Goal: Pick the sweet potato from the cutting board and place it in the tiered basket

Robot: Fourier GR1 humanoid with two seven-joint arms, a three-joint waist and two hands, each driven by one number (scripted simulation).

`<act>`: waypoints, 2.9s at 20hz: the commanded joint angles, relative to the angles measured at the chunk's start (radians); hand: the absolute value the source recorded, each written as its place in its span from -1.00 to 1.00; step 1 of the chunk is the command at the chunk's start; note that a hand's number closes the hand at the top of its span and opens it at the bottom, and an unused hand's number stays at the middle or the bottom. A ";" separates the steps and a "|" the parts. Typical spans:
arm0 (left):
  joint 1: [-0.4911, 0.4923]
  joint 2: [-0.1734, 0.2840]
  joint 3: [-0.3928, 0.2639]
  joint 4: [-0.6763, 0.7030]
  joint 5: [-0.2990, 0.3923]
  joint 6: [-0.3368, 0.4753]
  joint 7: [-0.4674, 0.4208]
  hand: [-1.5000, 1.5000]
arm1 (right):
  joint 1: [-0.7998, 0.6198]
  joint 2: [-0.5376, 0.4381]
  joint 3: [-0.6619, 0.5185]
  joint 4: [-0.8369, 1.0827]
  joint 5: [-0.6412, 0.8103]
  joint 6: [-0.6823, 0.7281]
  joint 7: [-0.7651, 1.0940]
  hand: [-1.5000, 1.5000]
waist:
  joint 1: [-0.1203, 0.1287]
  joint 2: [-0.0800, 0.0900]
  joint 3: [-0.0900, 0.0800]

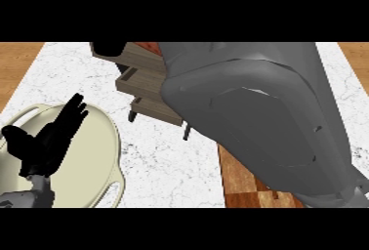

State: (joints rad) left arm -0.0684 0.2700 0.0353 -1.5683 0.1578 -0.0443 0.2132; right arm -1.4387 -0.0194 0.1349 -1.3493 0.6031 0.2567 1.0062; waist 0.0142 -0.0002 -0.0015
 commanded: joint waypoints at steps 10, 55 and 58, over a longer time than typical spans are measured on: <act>0.025 -0.032 -0.005 -0.013 -0.040 0.013 -0.015 0.00 | 0.027 0.019 0.079 0.223 0.112 -0.189 -0.100 1.00 | 0.001 0.000 0.001; 0.007 -0.054 0.030 -0.027 -0.045 -0.003 0.036 0.00 | 0.108 -0.367 -0.306 0.061 -0.182 -0.716 -0.148 -1.00 | -0.043 -0.010 0.003; 0.001 -0.034 0.069 -0.007 -0.018 -0.021 0.032 0.00 | 0.195 -0.441 -0.329 -0.070 -0.201 -0.650 -0.099 -1.00 | -0.042 -0.009 0.003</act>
State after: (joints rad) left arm -0.0545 0.2194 0.0766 -1.5805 0.1165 -0.0521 0.2281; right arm -1.3285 -0.3556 -0.1496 -1.2874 0.4432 -0.4857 0.8629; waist -0.0242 -0.0094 0.0008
